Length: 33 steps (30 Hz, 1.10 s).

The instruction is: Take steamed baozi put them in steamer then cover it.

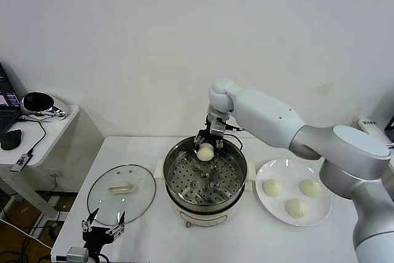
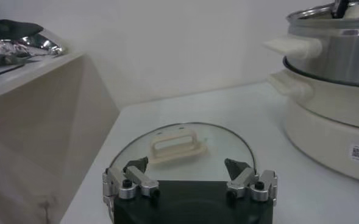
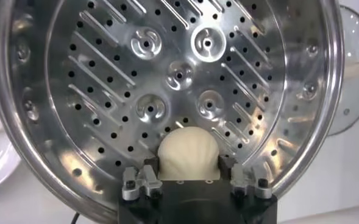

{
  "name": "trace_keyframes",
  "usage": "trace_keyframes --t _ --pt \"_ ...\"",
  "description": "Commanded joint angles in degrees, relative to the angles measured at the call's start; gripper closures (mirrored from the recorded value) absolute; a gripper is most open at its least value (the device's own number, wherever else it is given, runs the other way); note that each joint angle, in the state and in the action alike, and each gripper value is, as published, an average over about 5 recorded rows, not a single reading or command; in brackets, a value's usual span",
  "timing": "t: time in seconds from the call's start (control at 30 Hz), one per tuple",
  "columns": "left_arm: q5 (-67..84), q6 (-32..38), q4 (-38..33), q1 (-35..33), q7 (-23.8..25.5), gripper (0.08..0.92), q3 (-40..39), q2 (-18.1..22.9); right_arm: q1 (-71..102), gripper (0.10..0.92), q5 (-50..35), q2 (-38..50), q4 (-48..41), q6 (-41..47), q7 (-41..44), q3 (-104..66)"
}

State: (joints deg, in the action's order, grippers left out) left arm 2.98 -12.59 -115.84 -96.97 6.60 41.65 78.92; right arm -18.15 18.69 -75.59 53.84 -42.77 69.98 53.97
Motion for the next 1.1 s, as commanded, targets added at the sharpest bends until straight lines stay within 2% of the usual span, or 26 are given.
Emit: trace_keyframes --t 0.03,0.17,0.27,0.43,0.53,0.63,0.77,1.1 --pt "-0.1 0.0 0.1 -0.1 0.0 0.177 -0.1 0.0 -1.2 0.222 -4.2 1.2 4.1 6.5 2.6 0.0" --pt "-0.1 0.0 -0.1 -0.1 0.1 0.177 -0.1 -0.1 -3.7 0.204 -9.9 4.3 8.5 11.3 4.5 0.2" --pt "0.0 -0.1 -0.3 -0.1 0.3 0.177 0.0 -0.3 -7.8 0.203 -15.5 8.5 12.7 18.1 4.8 1.9" --pt "0.2 -0.2 -0.5 0.1 0.5 0.177 -0.2 -0.7 -14.6 0.203 -25.8 18.5 21.0 35.9 3.5 6.2" --pt "0.4 -0.4 -0.6 0.4 0.7 0.177 -0.6 -0.9 -16.0 0.203 -28.9 24.7 25.8 49.4 3.1 7.0" --pt "0.7 -0.9 -0.6 0.7 1.0 0.177 -0.9 -1.1 -16.2 0.203 -28.6 30.2 29.3 61.2 4.1 6.5" --pt "1.2 -1.4 -0.7 0.7 1.3 0.177 -1.2 -1.4 -14.3 0.203 -25.1 36.9 33.1 70.9 6.1 4.0" --pt "1.7 -1.9 -0.9 0.2 1.4 0.177 -1.4 -1.9 4.9 0.203 -15.1 47.0 36.3 70.9 5.1 -7.8"
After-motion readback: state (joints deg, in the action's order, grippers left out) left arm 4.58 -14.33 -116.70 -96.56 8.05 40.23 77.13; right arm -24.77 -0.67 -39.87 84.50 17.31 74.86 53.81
